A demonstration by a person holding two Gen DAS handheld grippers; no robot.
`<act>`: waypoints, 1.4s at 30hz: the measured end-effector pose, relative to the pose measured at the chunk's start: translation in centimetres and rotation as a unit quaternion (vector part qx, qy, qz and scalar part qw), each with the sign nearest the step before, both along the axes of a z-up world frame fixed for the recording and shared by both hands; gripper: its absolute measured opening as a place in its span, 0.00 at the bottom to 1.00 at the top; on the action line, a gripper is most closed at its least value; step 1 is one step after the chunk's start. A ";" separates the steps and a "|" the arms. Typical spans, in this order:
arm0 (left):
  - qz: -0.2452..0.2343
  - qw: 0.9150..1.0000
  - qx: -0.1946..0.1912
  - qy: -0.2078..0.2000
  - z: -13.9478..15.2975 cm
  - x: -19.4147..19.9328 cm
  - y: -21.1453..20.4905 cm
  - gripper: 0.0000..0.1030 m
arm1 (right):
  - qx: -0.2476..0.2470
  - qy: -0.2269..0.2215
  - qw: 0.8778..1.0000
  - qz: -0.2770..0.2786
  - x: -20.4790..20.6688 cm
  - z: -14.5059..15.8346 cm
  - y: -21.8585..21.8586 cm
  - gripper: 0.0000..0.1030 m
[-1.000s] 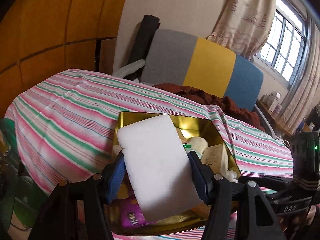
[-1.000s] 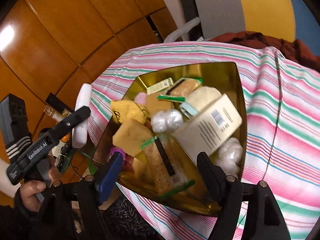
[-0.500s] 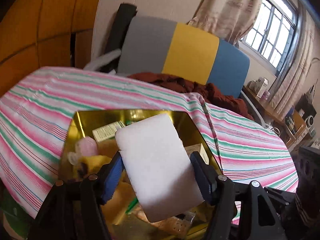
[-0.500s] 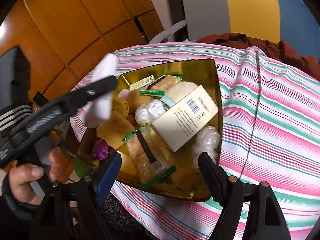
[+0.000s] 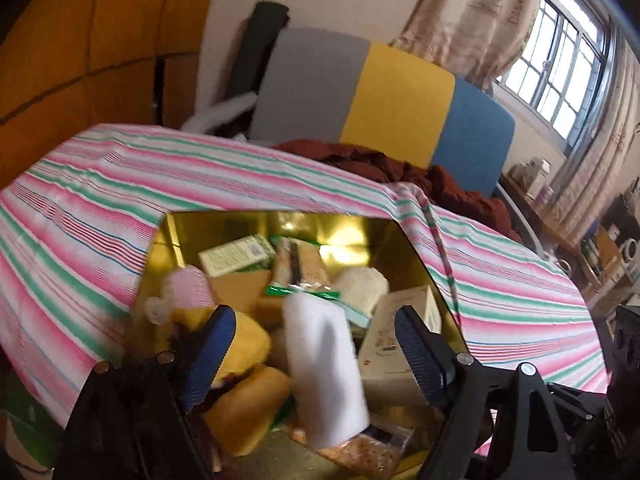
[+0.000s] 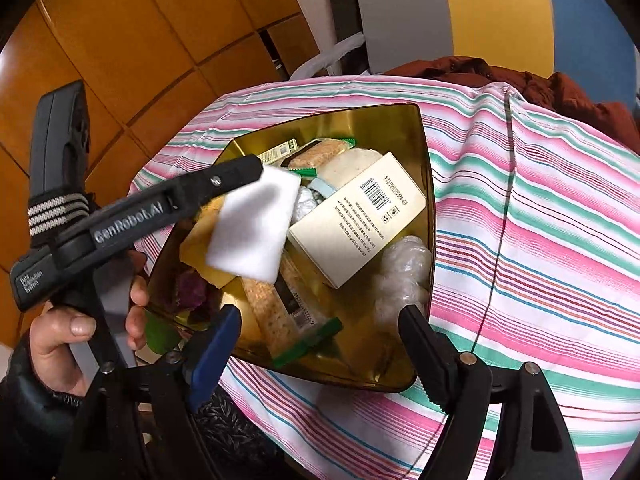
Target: Organize objects
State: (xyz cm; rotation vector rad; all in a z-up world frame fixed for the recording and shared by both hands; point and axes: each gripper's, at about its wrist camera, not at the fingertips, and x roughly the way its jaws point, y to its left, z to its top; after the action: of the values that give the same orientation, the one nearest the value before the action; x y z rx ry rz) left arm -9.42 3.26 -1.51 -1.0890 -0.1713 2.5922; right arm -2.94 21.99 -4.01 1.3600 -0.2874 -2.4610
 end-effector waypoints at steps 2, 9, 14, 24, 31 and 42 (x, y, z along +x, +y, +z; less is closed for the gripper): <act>0.024 1.000 -0.008 0.013 0.6 0.8 -1.1 0.81 | 0.001 0.006 1.000 0.001 0.1 0.2 0.0 0.79; 0.082 0.995 -0.055 0.022 1.4 2.6 -3.8 0.80 | 0.002 0.021 1.000 0.023 0.2 0.8 -1.2 0.79; 0.104 0.992 -0.069 0.029 1.9 3.8 -4.2 0.80 | 0.029 0.042 0.998 0.024 0.8 1.1 -2.2 0.86; 0.094 0.993 -0.057 0.030 2.2 7.4 -2.9 0.80 | 0.130 0.112 0.984 -0.055 2.0 2.1 -2.9 1.00; 0.113 0.988 -0.092 0.042 2.2 9.2 -1.7 0.80 | 0.144 0.115 0.975 -0.126 0.7 2.7 -0.8 1.00; 0.125 0.987 -0.079 0.056 1.7 9.5 -2.3 0.75 | 0.144 0.133 0.966 -0.167 1.8 3.0 0.0 1.00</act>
State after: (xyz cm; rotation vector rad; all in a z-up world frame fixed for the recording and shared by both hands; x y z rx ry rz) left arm 0.13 1.00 0.20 -1.0286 -0.0808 2.9269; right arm -1.10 21.96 -1.00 1.1359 -0.1028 -3.0292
